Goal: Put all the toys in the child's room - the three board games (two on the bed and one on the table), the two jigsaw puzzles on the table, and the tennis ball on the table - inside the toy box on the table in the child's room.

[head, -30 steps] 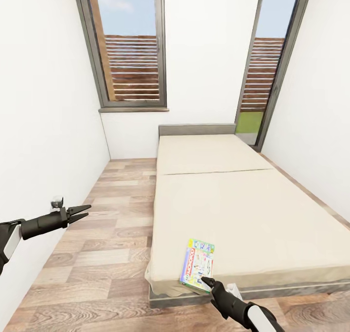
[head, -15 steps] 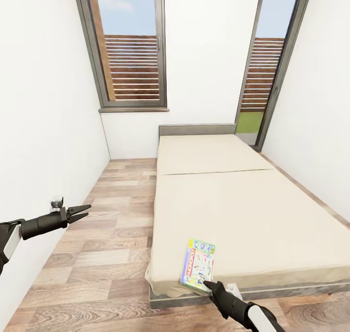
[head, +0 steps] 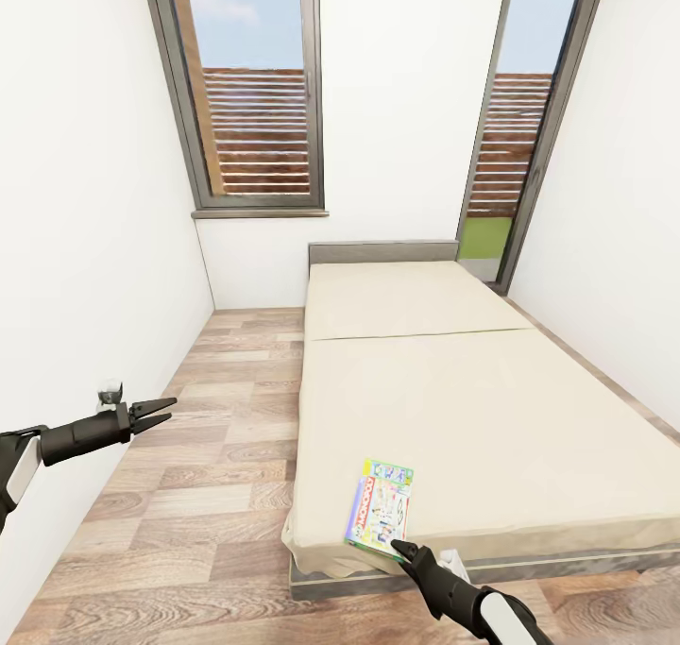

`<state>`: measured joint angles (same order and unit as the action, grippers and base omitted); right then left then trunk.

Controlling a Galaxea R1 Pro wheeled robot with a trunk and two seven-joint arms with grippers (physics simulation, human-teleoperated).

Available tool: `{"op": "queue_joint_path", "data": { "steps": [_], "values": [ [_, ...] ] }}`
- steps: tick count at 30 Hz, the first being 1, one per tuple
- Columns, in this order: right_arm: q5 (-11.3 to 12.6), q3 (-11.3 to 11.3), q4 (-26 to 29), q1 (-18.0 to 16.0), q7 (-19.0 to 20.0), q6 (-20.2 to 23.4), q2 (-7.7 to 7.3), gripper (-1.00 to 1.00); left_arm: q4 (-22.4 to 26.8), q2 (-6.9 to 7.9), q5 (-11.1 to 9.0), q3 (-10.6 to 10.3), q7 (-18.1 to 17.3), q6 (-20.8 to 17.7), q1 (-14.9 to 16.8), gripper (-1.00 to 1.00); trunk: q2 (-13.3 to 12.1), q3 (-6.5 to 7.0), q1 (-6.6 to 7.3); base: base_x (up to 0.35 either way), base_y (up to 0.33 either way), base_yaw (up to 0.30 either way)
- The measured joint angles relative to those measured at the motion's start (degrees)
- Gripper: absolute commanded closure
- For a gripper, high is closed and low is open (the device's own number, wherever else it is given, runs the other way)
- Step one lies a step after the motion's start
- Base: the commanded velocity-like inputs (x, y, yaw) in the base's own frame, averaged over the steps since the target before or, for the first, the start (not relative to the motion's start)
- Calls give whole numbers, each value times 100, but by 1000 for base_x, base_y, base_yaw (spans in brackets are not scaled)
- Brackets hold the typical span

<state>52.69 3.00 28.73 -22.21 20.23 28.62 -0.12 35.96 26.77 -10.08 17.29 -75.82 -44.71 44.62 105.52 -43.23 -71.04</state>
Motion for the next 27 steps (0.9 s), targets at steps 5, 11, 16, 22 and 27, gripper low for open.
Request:
{"op": "queue_joint_path", "data": {
  "steps": [5,11,16,22,27],
  "values": [
    [1,-2,1,0,3,0,1,100,0,0,-1,0,0,0,0,-100,-79,35,43,0,0,0],
    [3,-2,1,0,4,1,5,100,0,-6,-1,-5,0,0,0,-100,-319,143,175,0,0,0],
    [6,1,1,-2,-9,-17,-2,100,0,-12,-1,-8,0,0,0,-100,-520,233,285,0,0,0],
    [11,2,9,-27,-23,-31,-25,100,0,-17,2,-8,0,0,0,-100,-761,341,417,0,0,0],
    [11,4,9,-33,-82,-45,-14,100,0,-20,6,-10,0,0,0,-100,-961,430,527,0,0,0]
  ]
}}
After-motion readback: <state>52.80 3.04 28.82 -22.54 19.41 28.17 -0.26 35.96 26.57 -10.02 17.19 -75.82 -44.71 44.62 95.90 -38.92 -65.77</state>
